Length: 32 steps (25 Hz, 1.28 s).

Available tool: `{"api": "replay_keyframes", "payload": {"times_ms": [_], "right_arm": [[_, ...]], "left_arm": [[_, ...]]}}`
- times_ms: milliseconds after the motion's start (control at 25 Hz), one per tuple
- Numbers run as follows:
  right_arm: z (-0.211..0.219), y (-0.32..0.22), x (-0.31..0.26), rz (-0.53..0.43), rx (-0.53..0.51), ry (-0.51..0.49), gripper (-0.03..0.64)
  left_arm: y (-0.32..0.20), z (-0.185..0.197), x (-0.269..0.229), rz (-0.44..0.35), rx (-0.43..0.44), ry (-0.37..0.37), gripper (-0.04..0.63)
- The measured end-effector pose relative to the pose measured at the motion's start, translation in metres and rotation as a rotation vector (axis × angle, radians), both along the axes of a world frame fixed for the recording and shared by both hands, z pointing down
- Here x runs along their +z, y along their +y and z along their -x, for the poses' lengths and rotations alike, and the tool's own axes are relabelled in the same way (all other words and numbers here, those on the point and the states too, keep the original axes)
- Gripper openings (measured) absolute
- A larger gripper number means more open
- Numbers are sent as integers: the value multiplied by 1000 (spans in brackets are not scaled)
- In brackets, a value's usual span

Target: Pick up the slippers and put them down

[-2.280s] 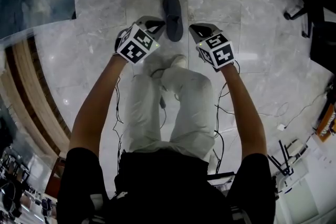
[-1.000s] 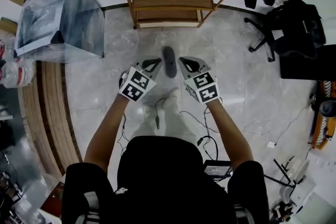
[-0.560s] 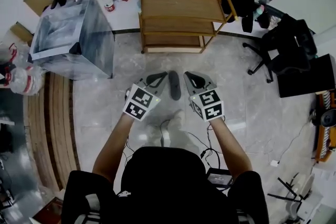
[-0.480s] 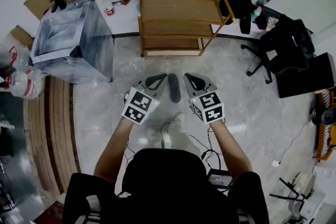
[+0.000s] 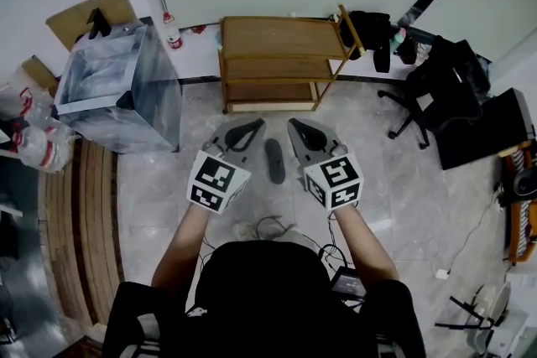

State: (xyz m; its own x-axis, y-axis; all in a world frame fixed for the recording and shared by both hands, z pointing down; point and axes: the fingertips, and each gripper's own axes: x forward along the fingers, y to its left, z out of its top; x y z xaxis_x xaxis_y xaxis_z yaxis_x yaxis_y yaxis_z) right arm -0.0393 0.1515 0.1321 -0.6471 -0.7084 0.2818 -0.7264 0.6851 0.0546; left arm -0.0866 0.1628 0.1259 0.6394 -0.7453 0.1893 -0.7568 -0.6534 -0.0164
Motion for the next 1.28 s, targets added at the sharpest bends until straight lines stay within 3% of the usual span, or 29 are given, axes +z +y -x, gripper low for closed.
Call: {"api": "replay_keyframes", "payload": {"times_ms": [440, 920, 1280], "right_arm": [[-37, 12, -70, -140, -56, -62, -2], [-86, 28, -94, -194, -60, -114, -2], [-107, 44, -97, -203, -46, -122, -2]], "left_arm": [[9, -41, -65, -113, -65, 50, 8], [29, -78, -93, -179, -101, 71, 8], [45, -95, -95, -180, -81, 52, 8]]}}
